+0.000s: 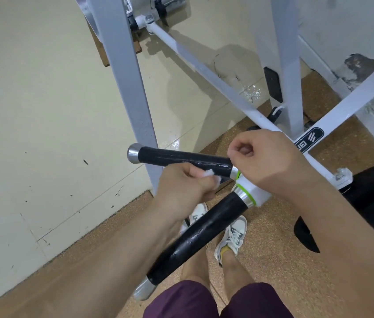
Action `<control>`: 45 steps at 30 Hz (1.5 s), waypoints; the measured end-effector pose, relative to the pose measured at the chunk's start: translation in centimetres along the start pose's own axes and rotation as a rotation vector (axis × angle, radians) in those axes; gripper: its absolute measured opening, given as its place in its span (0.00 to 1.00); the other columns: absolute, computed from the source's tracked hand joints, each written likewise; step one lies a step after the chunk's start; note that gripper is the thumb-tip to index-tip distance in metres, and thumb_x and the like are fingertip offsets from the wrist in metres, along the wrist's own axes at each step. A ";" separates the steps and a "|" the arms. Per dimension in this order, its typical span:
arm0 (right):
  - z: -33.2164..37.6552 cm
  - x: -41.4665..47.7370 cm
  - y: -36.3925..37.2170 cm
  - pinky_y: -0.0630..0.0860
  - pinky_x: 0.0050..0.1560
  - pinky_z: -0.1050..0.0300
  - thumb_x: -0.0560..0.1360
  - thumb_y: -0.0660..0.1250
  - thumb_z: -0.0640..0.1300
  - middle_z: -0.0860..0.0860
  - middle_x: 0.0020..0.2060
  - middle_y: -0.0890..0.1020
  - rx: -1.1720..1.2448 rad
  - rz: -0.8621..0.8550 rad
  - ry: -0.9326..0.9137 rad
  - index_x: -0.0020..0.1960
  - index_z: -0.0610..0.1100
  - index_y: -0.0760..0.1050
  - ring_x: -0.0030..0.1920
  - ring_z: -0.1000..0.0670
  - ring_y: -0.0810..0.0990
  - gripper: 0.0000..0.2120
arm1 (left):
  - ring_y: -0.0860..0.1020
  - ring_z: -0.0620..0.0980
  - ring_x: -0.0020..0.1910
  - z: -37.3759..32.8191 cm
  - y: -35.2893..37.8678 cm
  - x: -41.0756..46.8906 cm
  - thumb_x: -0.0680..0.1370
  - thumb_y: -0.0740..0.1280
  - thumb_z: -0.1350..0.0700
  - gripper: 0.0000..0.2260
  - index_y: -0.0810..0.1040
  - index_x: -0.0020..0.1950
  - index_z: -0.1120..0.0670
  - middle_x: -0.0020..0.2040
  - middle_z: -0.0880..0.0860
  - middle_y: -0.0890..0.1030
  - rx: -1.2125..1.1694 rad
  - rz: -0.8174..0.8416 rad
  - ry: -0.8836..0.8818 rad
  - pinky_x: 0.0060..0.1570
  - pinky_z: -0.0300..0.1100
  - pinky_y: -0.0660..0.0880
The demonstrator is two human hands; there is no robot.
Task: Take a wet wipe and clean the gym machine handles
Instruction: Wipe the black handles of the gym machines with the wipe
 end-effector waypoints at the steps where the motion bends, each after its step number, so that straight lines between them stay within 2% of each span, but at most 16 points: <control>1: 0.0 0.0 0.0 0.71 0.42 0.60 0.75 0.63 0.46 0.54 0.38 0.81 -0.006 -0.004 -0.003 0.45 0.48 0.80 0.43 0.53 0.78 0.07 | 0.84 0.60 0.39 -0.1 1.1 -0.3 0.70 0.74 0.65 0.07 0.76 0.38 0.60 0.37 0.62 0.83 -0.033 0.008 -0.006 0.44 0.53 0.82; 6: 0.3 -0.1 0.0 0.73 0.43 0.57 0.76 0.62 0.46 0.53 0.38 0.81 -0.034 -0.029 -0.019 0.46 0.47 0.79 0.42 0.52 0.78 0.07 | 0.83 0.56 0.38 -1.4 2.5 -1.6 0.69 0.74 0.56 0.07 0.77 0.34 0.52 0.34 0.55 0.84 0.186 0.021 0.179 0.43 0.57 0.80; 9: 0.2 -0.1 0.1 0.75 0.43 0.57 0.76 0.62 0.45 0.53 0.37 0.81 -0.027 -0.040 -0.026 0.45 0.48 0.79 0.41 0.52 0.78 0.07 | 0.83 0.53 0.37 -2.7 1.9 -1.9 0.70 0.73 0.57 0.07 0.77 0.35 0.53 0.34 0.53 0.84 0.245 0.049 0.298 0.45 0.51 0.80; 13: -0.3 0.0 -0.2 0.76 0.43 0.56 0.75 0.63 0.45 0.53 0.35 0.81 0.030 -0.088 0.000 0.43 0.47 0.80 0.39 0.52 0.79 0.07 | 0.82 0.47 0.34 -4.0 2.5 -1.8 0.70 0.74 0.58 0.07 0.81 0.42 0.47 0.32 0.50 0.83 0.344 0.066 0.401 0.43 0.50 0.80; 15: -0.6 -0.1 -0.6 0.76 0.43 0.56 0.74 0.65 0.44 0.51 0.34 0.81 0.112 -0.132 0.023 0.42 0.45 0.80 0.38 0.52 0.78 0.06 | 0.82 0.42 0.36 -4.2 2.7 -1.8 0.71 0.74 0.57 0.10 0.82 0.46 0.43 0.34 0.45 0.84 0.368 0.068 0.445 0.44 0.45 0.80; 17: -0.9 -0.2 -0.9 0.77 0.43 0.55 0.74 0.65 0.44 0.49 0.33 0.81 0.143 -0.164 0.032 0.41 0.44 0.80 0.38 0.51 0.79 0.07 | 0.81 0.37 0.38 -4.0 2.3 -1.6 0.72 0.74 0.59 0.09 0.84 0.44 0.44 0.37 0.41 0.84 0.419 0.086 0.489 0.45 0.40 0.78; 21: -1.1 -0.3 -0.9 0.76 0.43 0.58 0.75 0.64 0.45 0.50 0.34 0.81 0.139 -0.177 0.049 0.42 0.45 0.80 0.38 0.52 0.79 0.07 | 0.79 0.37 0.39 -2.6 0.8 -0.8 0.71 0.72 0.64 0.09 0.84 0.38 0.49 0.35 0.37 0.82 0.581 0.038 0.495 0.44 0.38 0.76; 25: -1.1 -0.1 -0.8 0.74 0.40 0.60 0.75 0.63 0.45 0.52 0.34 0.80 0.090 -0.177 0.056 0.42 0.46 0.79 0.38 0.52 0.78 0.07 | 0.81 0.38 0.39 -3.7 2.8 -1.9 0.72 0.71 0.62 0.08 0.85 0.41 0.48 0.37 0.42 0.84 0.558 0.097 0.567 0.44 0.40 0.78; 27: -1.0 0.1 -0.7 0.72 0.38 0.63 0.75 0.63 0.45 0.53 0.34 0.80 0.090 -0.150 0.056 0.43 0.46 0.79 0.38 0.53 0.78 0.07 | 0.82 0.38 0.39 -3.5 2.7 -1.6 0.73 0.72 0.62 0.08 0.85 0.41 0.49 0.37 0.41 0.85 0.479 0.089 0.511 0.44 0.39 0.78; 31: -1.2 -0.3 -0.5 0.74 0.44 0.60 0.75 0.64 0.45 0.51 0.36 0.81 0.124 -0.077 0.067 0.43 0.47 0.80 0.41 0.53 0.78 0.06 | 0.81 0.39 0.36 -2.9 0.4 -1.1 0.72 0.72 0.62 0.09 0.85 0.40 0.48 0.34 0.38 0.82 0.529 -0.029 0.482 0.37 0.30 0.74; 34: -1.4 -0.8 -1.1 0.75 0.45 0.60 0.75 0.64 0.42 0.50 0.38 0.82 0.187 -0.129 0.089 0.43 0.47 0.80 0.42 0.52 0.79 0.06 | 0.81 0.47 0.35 -2.9 -2.6 -0.7 0.73 0.71 0.64 0.09 0.86 0.44 0.50 0.36 0.43 0.83 0.661 -0.177 0.448 0.36 0.35 0.73; 37: -1.7 -1.4 -1.4 0.75 0.46 0.58 0.76 0.63 0.40 0.50 0.41 0.82 0.160 -0.152 0.107 0.44 0.44 0.79 0.44 0.51 0.79 0.07 | 0.80 0.49 0.35 -3.5 -5.1 -0.6 0.74 0.71 0.60 0.06 0.86 0.45 0.51 0.39 0.48 0.86 0.732 -0.326 0.464 0.33 0.34 0.68; 39: -1.8 -2.3 -1.2 0.74 0.50 0.56 0.76 0.62 0.39 0.50 0.45 0.81 0.135 -0.136 0.096 0.46 0.44 0.79 0.48 0.50 0.78 0.07 | 0.79 0.50 0.36 -3.8 -5.7 -0.8 0.75 0.69 0.59 0.05 0.85 0.47 0.52 0.40 0.50 0.86 0.738 -0.382 0.437 0.33 0.37 0.67; 41: -1.7 -3.6 -1.6 0.71 0.55 0.58 0.77 0.62 0.40 0.50 0.50 0.80 0.148 -0.140 0.080 0.50 0.45 0.78 0.53 0.50 0.76 0.07 | 0.79 0.48 0.37 -4.5 -5.6 -1.5 0.76 0.68 0.56 0.05 0.85 0.47 0.51 0.40 0.49 0.85 0.699 -0.398 0.406 0.33 0.34 0.67; 43: -1.6 -5.1 -3.0 0.67 0.56 0.64 0.77 0.61 0.40 0.52 0.54 0.78 0.203 -0.192 0.074 0.55 0.46 0.78 0.57 0.53 0.74 0.10 | 0.79 0.41 0.39 -6.1 -4.8 -3.0 0.76 0.69 0.53 0.04 0.83 0.44 0.49 0.38 0.45 0.83 0.530 -0.371 0.431 0.36 0.29 0.69; 45: -1.3 -6.7 -4.4 0.68 0.57 0.65 0.77 0.63 0.40 0.56 0.56 0.78 0.367 -0.185 0.086 0.61 0.48 0.76 0.58 0.57 0.74 0.14 | 0.81 0.42 0.38 -7.3 -2.7 -4.8 0.75 0.70 0.57 0.03 0.82 0.41 0.53 0.37 0.50 0.84 0.250 -0.215 0.397 0.42 0.33 0.77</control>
Point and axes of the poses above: each hand's wrist, its own x-axis towards the middle knuckle, its own y-axis out of the palm, z = x × y, the point moved 9 cm from there along x, towards the middle knuckle
